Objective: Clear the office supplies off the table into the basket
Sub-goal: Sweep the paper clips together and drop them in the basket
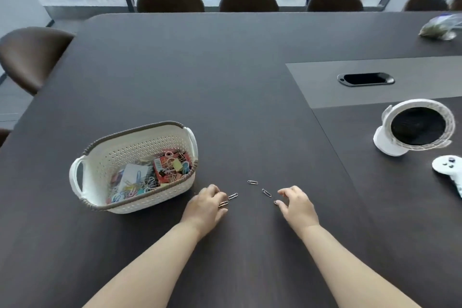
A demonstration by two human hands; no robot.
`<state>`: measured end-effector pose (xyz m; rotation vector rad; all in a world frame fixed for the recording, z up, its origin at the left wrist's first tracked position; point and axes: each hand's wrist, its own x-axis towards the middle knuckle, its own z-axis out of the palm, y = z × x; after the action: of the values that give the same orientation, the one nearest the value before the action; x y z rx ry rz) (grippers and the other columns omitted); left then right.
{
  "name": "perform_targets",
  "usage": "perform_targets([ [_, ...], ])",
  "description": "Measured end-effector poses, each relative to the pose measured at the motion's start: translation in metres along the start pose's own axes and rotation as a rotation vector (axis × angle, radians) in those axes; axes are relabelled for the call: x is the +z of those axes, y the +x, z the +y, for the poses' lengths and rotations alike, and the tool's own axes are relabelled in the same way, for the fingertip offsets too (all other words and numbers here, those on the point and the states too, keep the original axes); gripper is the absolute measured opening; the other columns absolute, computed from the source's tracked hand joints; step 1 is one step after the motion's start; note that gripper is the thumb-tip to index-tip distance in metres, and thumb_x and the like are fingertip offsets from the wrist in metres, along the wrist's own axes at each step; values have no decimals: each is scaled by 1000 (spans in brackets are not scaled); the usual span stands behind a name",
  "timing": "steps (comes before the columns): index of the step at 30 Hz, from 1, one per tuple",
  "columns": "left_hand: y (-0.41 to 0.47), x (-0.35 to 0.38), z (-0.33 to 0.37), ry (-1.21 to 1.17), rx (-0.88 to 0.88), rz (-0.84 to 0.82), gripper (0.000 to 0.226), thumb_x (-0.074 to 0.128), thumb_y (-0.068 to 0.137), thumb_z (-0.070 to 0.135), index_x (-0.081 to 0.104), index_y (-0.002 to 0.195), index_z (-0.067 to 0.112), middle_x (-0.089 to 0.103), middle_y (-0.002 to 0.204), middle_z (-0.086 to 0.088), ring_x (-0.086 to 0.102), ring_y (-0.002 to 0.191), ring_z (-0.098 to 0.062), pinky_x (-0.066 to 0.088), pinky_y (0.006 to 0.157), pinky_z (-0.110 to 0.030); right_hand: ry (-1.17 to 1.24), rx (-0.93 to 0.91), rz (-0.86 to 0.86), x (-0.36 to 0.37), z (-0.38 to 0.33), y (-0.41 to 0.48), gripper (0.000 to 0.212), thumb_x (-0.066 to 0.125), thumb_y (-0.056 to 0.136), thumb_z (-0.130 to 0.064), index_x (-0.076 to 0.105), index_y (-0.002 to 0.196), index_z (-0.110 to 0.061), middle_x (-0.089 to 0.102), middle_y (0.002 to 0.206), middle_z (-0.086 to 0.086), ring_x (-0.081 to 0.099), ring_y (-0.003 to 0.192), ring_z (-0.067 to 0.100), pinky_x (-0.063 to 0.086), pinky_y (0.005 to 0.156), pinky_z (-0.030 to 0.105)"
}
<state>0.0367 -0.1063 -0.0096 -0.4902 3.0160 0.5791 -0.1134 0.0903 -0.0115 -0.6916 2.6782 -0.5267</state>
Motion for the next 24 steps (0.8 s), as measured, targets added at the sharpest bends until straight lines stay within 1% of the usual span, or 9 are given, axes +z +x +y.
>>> perform_targets([
  [2, 4, 7, 0, 27, -93, -77, 34, 55, 88, 36, 54, 119, 21, 47, 117, -1, 50, 108, -20, 43, 89, -33, 28, 31, -42, 0, 12, -2, 27, 61, 87, -27, 60, 112, -18, 55, 111, -1, 53, 106, 18, 42, 86, 28],
  [6, 14, 13, 5, -5, -155, -64, 23, 54, 90, 34, 58, 105, 18, 50, 110, -2, 52, 104, -20, 42, 84, -32, 82, -5, -48, 1, 15, 4, 23, 65, 84, -29, 62, 105, -19, 54, 102, -4, 56, 96, 16, 43, 83, 27],
  [9, 18, 14, 7, -6, -191, -58, 20, 53, 91, 34, 58, 99, 17, 51, 106, -1, 53, 102, -20, 42, 81, -32, 55, -20, -77, 3, 10, 14, 11, 62, 86, -24, 64, 94, -17, 51, 95, -5, 57, 95, 17, 43, 81, 27],
  [12, 19, 16, 7, 6, -165, -48, 19, 53, 90, 35, 58, 95, 17, 52, 104, 0, 52, 102, -18, 42, 82, -32, -1, 5, -155, 2, 6, 22, 5, 58, 88, -22, 60, 87, -18, 50, 95, -3, 55, 96, 19, 42, 78, 27],
  [15, 20, 18, 12, -62, -122, -30, 17, 56, 89, 32, 59, 92, 15, 53, 102, -1, 53, 96, -19, 43, 80, -32, -57, -30, -199, 0, 2, 28, 9, 55, 90, -23, 51, 82, -23, 53, 101, -2, 53, 99, 19, 42, 78, 30],
  [17, 22, 18, 16, -133, -133, -3, 16, 59, 87, 30, 60, 89, 14, 53, 100, -1, 57, 89, -22, 44, 75, -32, -18, -61, -181, 2, -1, 30, 8, 55, 90, -22, 50, 83, -23, 54, 97, -3, 53, 96, 19, 42, 78, 30],
  [19, 25, 18, 19, -171, -161, 0, 16, 61, 86, 29, 59, 89, 13, 52, 100, -1, 58, 85, -24, 45, 73, -33, 60, -72, -140, 7, -5, 30, 3, 56, 89, -20, 54, 92, -20, 54, 93, -7, 53, 91, 17, 42, 78, 28],
  [21, 29, 17, 20, -181, -196, -14, 17, 61, 87, 28, 58, 91, 13, 52, 100, -1, 58, 85, -25, 45, 75, -33, 113, -58, -103, 11, -9, 30, 13, 57, 89, -20, 56, 101, -17, 57, 96, -5, 54, 94, 17, 42, 81, 28],
  [24, 35, 16, 21, -210, -283, -23, 20, 59, 87, 28, 53, 102, 16, 54, 101, 1, 58, 92, -22, 44, 82, -33, 101, -23, -90, 13, -13, 32, 6, 56, 90, -24, 55, 92, -18, 58, 102, -1, 55, 96, 19, 40, 80, 28],
])
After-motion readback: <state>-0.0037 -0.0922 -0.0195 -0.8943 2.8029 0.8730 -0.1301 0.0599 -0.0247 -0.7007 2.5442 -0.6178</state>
